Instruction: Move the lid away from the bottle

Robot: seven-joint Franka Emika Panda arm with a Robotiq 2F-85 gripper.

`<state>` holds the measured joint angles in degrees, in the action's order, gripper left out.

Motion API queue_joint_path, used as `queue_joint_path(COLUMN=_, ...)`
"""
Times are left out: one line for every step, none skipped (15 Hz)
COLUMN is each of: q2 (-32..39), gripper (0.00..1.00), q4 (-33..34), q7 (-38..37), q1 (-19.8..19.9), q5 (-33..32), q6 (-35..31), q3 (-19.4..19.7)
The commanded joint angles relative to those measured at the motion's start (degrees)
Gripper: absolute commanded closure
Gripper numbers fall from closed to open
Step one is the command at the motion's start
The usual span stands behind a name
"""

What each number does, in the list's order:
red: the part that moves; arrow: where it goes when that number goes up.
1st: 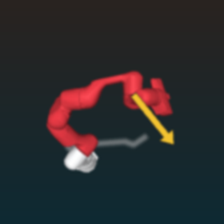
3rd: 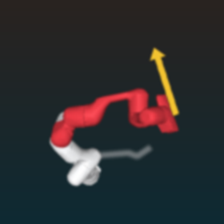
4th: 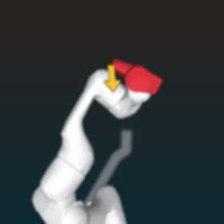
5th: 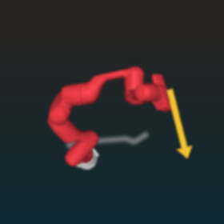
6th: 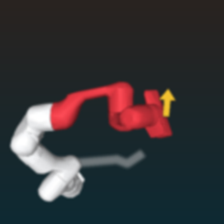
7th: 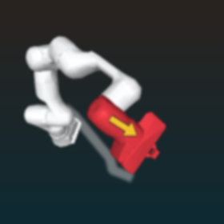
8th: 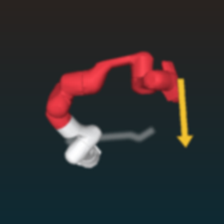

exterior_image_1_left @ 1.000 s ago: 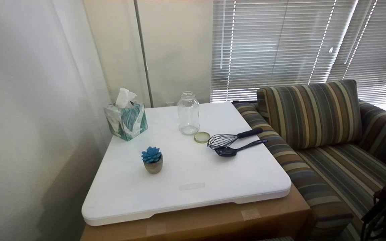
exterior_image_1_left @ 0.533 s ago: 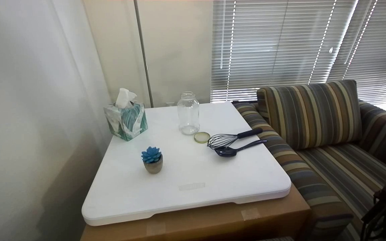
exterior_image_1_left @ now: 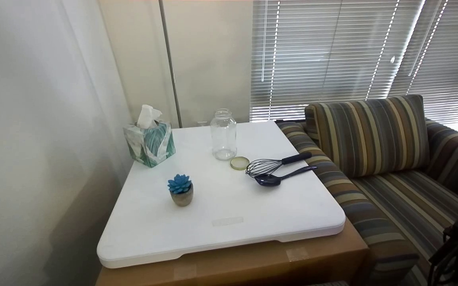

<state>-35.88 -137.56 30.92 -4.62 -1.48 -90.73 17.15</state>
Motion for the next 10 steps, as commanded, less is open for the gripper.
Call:
queue_joint_path(q2=9.1, gripper=0.0, q4=0.8, q7=5.0, q1=-1.1, q5=1.2, q6=-5.5, q3=-1.1)
queue_joint_path(q2=11.9, gripper=0.0, q4=1.4, q7=6.5, q1=-1.7, q5=1.3, q6=-7.6, q3=-1.6)
queue_joint_path(q2=14.5, gripper=0.0, q4=2.1, q7=7.8, q1=-2.0, q5=1.4, q6=-9.5, q3=-2.2)
queue_joint_path(q2=17.2, gripper=0.0, q4=2.9, q7=9.4, q1=-2.4, q5=1.8, q6=-12.2, q3=-2.7)
queue_joint_path(q2=19.4, gripper=0.0, q4=3.8, q7=10.1, q1=-2.3, q5=2.4, q6=-14.7, q3=-3.5)
queue_joint_path(q2=21.2, gripper=0.0, q4=4.3, q7=10.2, q1=-2.1, q5=3.4, q6=-18.3, q3=-4.2)
queue_joint_path(q2=22.9, gripper=0.0, q4=5.1, q7=10.2, q1=-1.8, q5=4.7, q6=-21.3, q3=-4.9)
queue_joint_path(q2=24.5, gripper=0.0, q4=5.8, q7=9.5, q1=-1.5, q5=6.4, q6=-25.3, q3=-5.5)
queue_joint_path(q2=26.4, gripper=0.0, q4=6.9, q7=9.3, q1=-1.2, q5=7.9, q6=-28.2, q3=-6.2)
queue_joint_path(q2=28.3, gripper=0.0, q4=8.2, q7=10.0, q1=-1.2, q5=9.3, q6=-29.3, q3=-6.7)
